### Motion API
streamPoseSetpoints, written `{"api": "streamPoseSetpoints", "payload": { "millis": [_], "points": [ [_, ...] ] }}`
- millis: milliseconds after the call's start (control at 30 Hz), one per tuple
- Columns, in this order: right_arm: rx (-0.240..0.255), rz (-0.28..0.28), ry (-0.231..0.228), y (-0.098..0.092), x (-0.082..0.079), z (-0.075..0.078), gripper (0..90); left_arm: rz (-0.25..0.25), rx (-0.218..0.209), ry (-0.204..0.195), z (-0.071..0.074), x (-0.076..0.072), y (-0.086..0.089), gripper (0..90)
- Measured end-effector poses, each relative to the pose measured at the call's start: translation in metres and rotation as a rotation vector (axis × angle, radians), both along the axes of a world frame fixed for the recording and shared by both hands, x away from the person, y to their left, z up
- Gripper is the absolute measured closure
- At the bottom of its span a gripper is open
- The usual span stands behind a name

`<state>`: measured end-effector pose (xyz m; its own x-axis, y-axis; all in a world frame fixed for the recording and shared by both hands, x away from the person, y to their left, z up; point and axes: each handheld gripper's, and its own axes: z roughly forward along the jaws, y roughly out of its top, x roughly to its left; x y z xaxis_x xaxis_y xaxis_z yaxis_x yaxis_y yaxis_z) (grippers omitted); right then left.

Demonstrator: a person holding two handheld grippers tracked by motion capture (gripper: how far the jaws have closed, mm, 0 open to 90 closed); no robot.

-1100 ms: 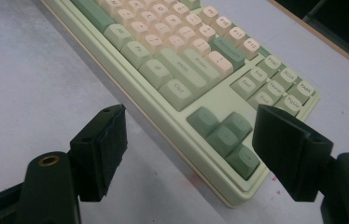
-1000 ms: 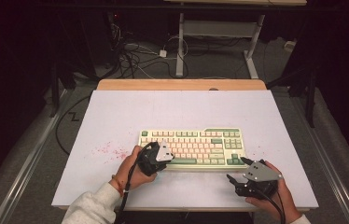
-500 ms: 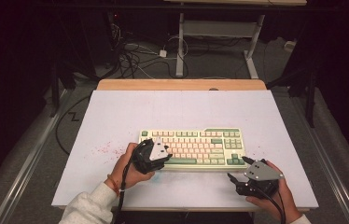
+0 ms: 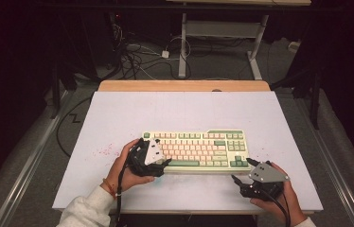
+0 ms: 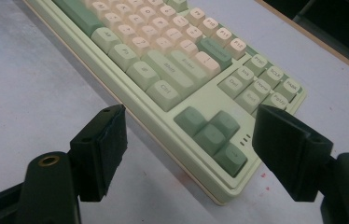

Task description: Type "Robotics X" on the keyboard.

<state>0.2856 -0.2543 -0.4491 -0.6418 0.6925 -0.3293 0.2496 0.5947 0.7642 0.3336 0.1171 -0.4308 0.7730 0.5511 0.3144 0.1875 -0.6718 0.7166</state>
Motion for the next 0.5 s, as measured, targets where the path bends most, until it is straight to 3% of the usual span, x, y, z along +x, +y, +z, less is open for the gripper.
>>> {"api": "streamPoseSetpoints", "payload": {
  "millis": [100,267,500],
  "points": [
    [0.005,-0.005,0.002,-0.001,0.001,0.001,27.6,0.010,-0.014,-0.009,-0.001,-0.002,0.007,20.8],
    [0.020,-0.006,0.006,-0.002,0.002,0.004,31.1,0.018,-0.002,-0.020,-0.005,-0.007,0.017,19.5],
    [0.064,0.001,0.015,-0.003,0.003,0.012,45.0,0.040,-0.015,-0.024,-0.008,-0.017,0.030,19.6]
  ]
}}
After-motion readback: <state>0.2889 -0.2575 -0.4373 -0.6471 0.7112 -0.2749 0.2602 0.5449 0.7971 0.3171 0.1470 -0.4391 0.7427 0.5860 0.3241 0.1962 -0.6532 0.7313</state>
